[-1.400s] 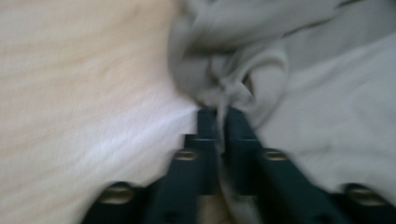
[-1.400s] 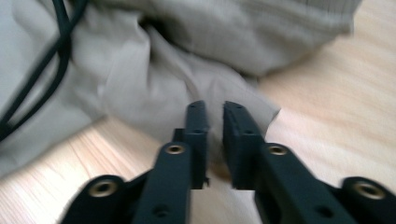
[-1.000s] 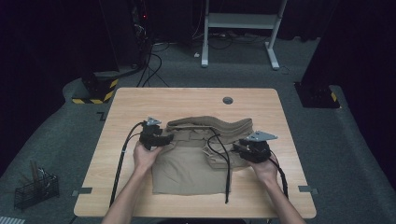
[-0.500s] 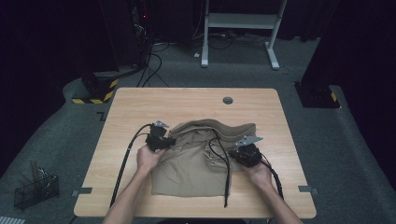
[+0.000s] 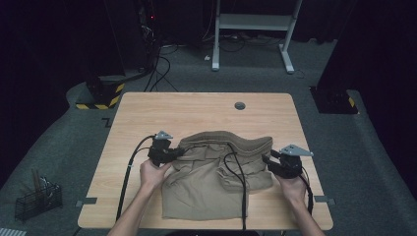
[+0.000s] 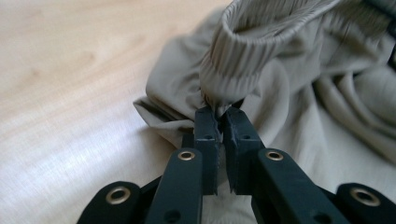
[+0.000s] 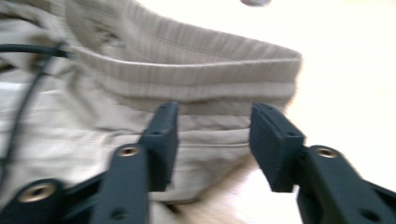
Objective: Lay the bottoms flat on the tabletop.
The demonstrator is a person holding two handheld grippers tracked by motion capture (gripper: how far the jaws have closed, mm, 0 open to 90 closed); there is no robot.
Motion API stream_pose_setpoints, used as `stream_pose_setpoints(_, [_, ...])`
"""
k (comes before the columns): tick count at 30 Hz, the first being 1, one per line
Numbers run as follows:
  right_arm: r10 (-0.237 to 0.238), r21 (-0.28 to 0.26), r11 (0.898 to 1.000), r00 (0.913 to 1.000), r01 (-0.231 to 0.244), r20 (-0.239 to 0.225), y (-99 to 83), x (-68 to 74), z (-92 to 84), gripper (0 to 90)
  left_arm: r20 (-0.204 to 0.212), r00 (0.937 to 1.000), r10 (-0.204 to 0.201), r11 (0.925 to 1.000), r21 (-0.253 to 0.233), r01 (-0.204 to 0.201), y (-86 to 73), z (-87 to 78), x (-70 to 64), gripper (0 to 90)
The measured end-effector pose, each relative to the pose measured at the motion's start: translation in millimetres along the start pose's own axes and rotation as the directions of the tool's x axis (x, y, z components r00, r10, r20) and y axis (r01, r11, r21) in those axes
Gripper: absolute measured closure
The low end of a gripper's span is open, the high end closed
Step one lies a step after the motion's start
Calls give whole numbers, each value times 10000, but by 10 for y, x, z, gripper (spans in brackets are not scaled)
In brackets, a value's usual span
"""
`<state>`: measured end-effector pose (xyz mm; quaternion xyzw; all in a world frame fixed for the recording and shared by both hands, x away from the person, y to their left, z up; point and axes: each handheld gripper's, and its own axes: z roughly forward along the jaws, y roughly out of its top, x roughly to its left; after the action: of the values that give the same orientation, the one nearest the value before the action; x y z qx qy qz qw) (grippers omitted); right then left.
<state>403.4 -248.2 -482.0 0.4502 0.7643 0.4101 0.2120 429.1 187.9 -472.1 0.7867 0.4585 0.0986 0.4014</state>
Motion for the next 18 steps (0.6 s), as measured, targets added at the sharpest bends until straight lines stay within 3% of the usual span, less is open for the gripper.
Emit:
stream_pose_setpoints(3, [609, 753, 9953, 9981, -616, 121, 16, -121, 172, 450, -92, 10000, -27, 9998, -175, 25, 113, -20, 28, 840])
stream_pose_setpoints(5, [1229, 1463, 9813, 9921, -1254, 263, -8, -190, 349, 457, -58, 9998, -193, 9995, -268, 191, 176, -12, 62, 845])
stream_pose_setpoints(6, [1519, 1553, 9759, 9882, -1532, 200, -22, -198, 385, 467, -80, 9996, -264, 9993, -263, 262, 195, -7, 69, 845])
stream_pose_setpoints(7, [1734, 1576, 9721, 9847, -1735, 143, -36, -211, 416, 493, -119, 9996, -257, 9994, -234, 255, 221, 2, 82, 846])
stream_pose_setpoints(8, [1920, 1564, 9693, 9814, -1896, 0, -48, -229, 443, 585, -167, 9995, -266, 9993, -259, 262, 242, 12, 91, 848])
stream_pose_setpoints(11, [1690, 1381, 9768, 9853, -1638, -264, -36, -252, 461, 833, -284, 9992, -281, 9993, -271, 273, 306, 30, 121, 850])
stream_pose_setpoints(14, [1016, 1071, 9891, 9948, -1013, 25, 54, -213, 403, 869, -552, 9979, -345, 9984, -457, 320, 350, -17, 136, 850])
stream_pose_setpoints(18, [511, 469, 9975, 9980, -529, 382, 248, -194, 292, 869, -1053, 9938, -352, 9977, -621, 287, 411, -87, 178, 852])
